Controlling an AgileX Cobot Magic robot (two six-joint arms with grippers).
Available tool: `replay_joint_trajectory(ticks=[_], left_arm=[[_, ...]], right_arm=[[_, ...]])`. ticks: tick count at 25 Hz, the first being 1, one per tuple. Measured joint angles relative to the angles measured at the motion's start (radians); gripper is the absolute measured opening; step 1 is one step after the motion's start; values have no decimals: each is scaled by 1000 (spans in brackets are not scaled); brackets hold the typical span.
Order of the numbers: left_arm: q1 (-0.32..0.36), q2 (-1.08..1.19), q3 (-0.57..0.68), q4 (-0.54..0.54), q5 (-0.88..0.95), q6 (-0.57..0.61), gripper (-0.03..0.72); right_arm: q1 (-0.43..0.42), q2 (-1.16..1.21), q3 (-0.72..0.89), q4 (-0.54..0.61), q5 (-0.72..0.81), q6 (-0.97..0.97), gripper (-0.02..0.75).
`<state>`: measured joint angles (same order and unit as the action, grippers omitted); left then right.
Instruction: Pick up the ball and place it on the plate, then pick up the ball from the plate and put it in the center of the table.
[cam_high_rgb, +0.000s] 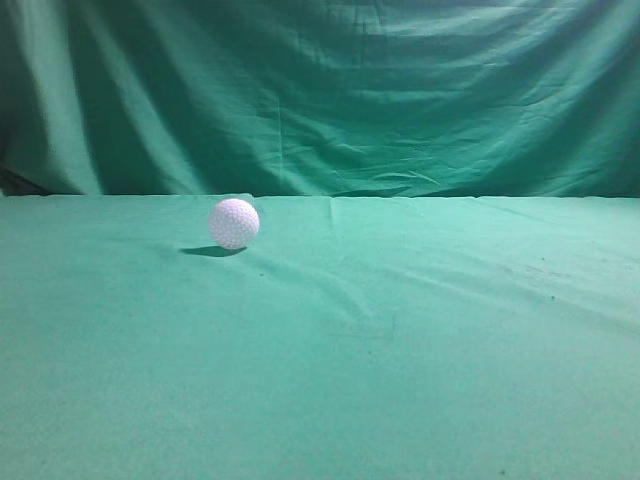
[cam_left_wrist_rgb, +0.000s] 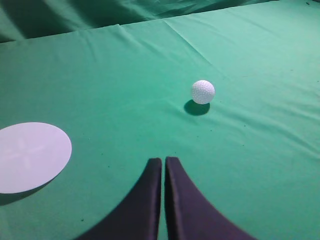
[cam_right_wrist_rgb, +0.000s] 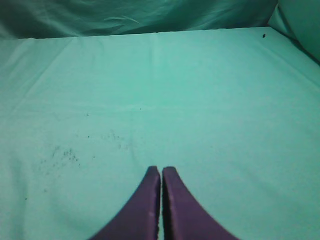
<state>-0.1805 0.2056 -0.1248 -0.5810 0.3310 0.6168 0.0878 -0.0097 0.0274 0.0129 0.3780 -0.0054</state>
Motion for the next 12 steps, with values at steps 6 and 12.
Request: replay_joint_trajectory(ticks=[6,12], left_arm=[[0,0,0,0,0,0,0],[0,-3,0,0,0,0,0]], right_arm=[[0,0,0,-1,1,0,0],[0,0,0,-1,1,0,0]])
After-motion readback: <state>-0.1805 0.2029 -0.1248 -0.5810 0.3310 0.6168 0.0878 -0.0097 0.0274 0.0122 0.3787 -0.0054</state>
